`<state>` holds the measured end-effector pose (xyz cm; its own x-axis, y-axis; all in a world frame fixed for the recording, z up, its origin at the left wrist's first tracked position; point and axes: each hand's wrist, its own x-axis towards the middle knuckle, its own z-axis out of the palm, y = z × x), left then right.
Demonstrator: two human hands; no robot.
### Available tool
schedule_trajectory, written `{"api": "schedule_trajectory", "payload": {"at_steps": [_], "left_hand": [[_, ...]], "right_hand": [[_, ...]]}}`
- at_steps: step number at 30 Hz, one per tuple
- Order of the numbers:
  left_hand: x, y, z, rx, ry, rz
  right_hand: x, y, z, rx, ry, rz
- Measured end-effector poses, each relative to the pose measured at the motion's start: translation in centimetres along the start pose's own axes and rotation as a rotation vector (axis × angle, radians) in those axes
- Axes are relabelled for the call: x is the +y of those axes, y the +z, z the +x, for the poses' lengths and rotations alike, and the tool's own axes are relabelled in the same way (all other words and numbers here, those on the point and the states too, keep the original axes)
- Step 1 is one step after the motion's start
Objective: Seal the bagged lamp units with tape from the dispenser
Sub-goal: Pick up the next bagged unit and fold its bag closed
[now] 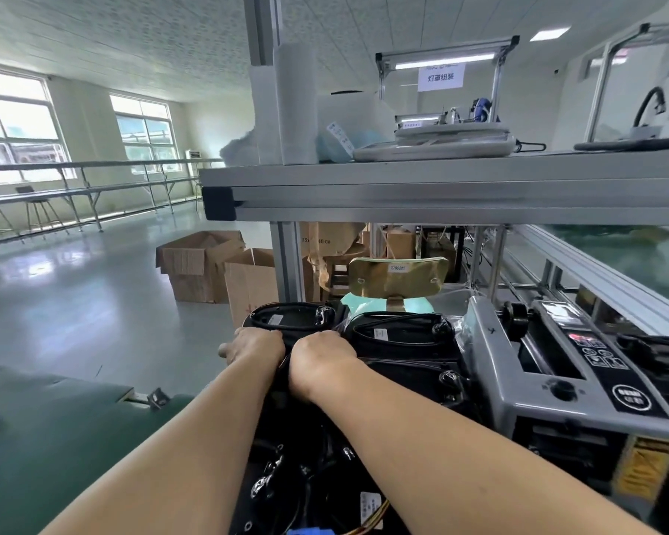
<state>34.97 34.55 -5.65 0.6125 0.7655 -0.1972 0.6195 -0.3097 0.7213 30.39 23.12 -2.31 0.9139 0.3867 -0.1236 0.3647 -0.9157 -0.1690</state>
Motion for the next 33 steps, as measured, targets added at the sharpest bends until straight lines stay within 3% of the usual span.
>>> {"api": "schedule_trajectory", "payload": {"at_steps": [3,7,10,14,17,20,26,30,33], "left_hand": [[-0.3,-0.7,0.2,0.020,0.026,0.020],[-0.9,-2.2,-2.2,0.124,0.038,-0.093],[-1.4,-2.9,-6.8,0.116,0.268,-0.185],[-2.6,-1.3,-16.7,0.036,0.559,-0.102],[-3.9,-0.8,-25.9,-0.064,0.684,-0.393],[-4.7,1.4,-33.5,-0.195,0.781,-0.474],[-2.9,9.9,-43.3,-0.495,1.008,-0.317],[1.2,15.0,-45.2,-0.532,1.080,-0.123],[3.7,17.9,-44.1,-0.462,1.048,0.086]], "right_hand": [[0.1,-0.6,-1.5,0.037,-0.031,0.030],[0.7,-2.1,-5.8,0.252,-0.191,0.170],[2.0,-2.8,-10.4,0.352,-0.257,0.245],[5.8,-1.7,-17.9,0.419,-0.233,0.367],[10.5,-0.1,-24.3,0.396,-0.123,0.462],[16.0,2.0,-30.7,0.397,0.022,0.496],[27.8,3.8,-39.5,0.516,0.438,0.652],[34.9,3.5,-40.1,0.581,0.618,0.840],[38.3,3.5,-37.5,0.564,0.695,0.931]]}}
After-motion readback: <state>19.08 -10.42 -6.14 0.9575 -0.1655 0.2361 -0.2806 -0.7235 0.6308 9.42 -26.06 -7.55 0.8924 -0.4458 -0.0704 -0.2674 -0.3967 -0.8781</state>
